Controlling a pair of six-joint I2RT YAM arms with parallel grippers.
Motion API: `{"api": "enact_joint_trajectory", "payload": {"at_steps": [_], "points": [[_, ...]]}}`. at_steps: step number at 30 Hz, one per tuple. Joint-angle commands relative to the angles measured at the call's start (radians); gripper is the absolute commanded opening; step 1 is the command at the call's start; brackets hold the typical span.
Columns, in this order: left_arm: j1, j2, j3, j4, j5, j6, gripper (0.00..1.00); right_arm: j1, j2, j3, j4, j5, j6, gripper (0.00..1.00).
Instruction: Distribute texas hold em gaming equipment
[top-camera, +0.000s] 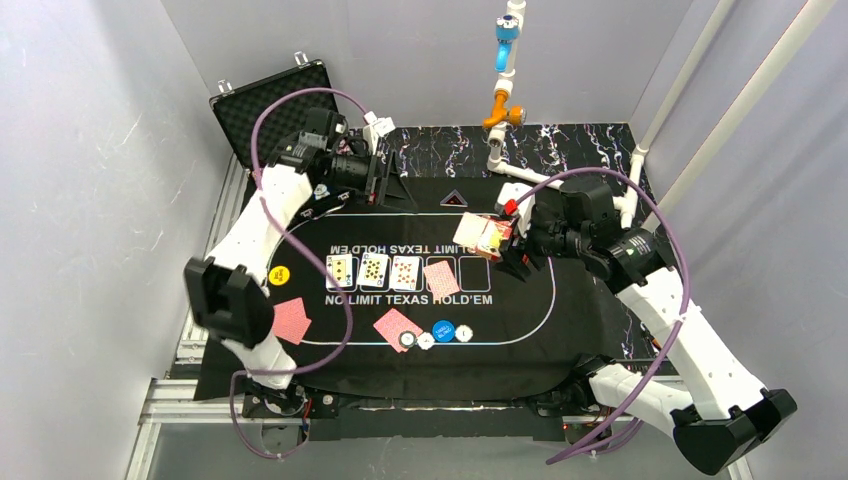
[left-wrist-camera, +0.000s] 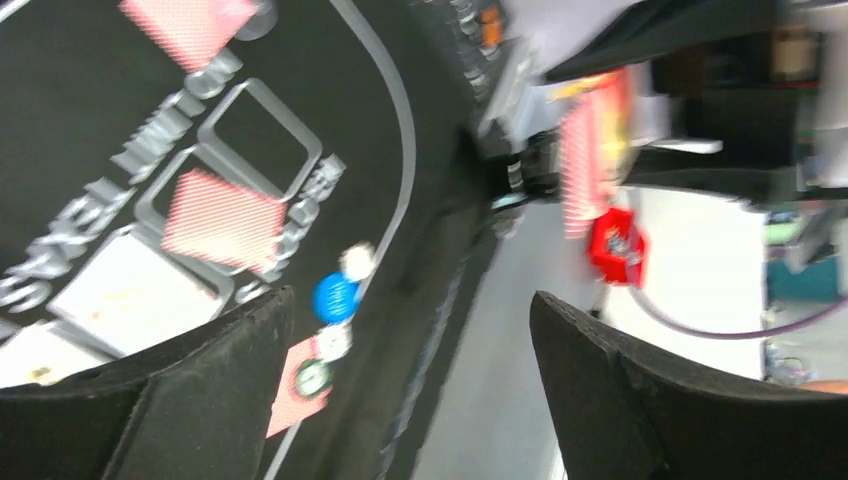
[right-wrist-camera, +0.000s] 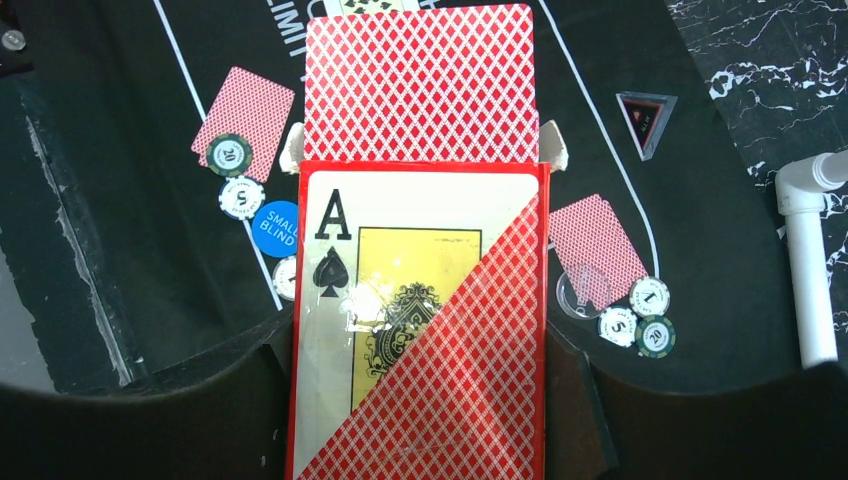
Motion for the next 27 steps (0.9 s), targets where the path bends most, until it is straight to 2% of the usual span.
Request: {"api": "enact_joint_trajectory", "payload": {"at_steps": [1,3,7,13,18,23,27], "points": [[-0.071,-0.152,-0.23,0.445,0.167,-0.469,0.96,0.011,0.008,-0.004,0.103,-0.035,0.011,0.01],[-0.104,-0.185,-0.263,0.513,0.17,-0.527,0.98,0.017,0.013,-0.004,0.115,-0.038,0.012,0.01],[-0.171,-0.193,-0.262,0.519,0.14,-0.549,0.97,0.027,0.013,0.0,0.122,-0.049,0.014,0.01],[-0.264,-0.146,-0.262,0.526,0.1,-0.58,0.84,0.033,0.012,-0.001,0.134,-0.074,0.024,0.01],[-0.273,-0.133,-0.258,0.537,0.116,-0.596,0.64,0.034,0.004,0.001,0.129,-0.066,0.023,0.01],[-0.261,-0.153,-0.265,0.51,0.102,-0.571,0.31,0.034,0.0,-0.001,0.122,-0.066,0.02,0.01],[-0.229,-0.167,-0.276,0.524,0.115,-0.583,0.21,0.034,-0.003,-0.005,0.114,-0.067,0.018,0.01]]}}
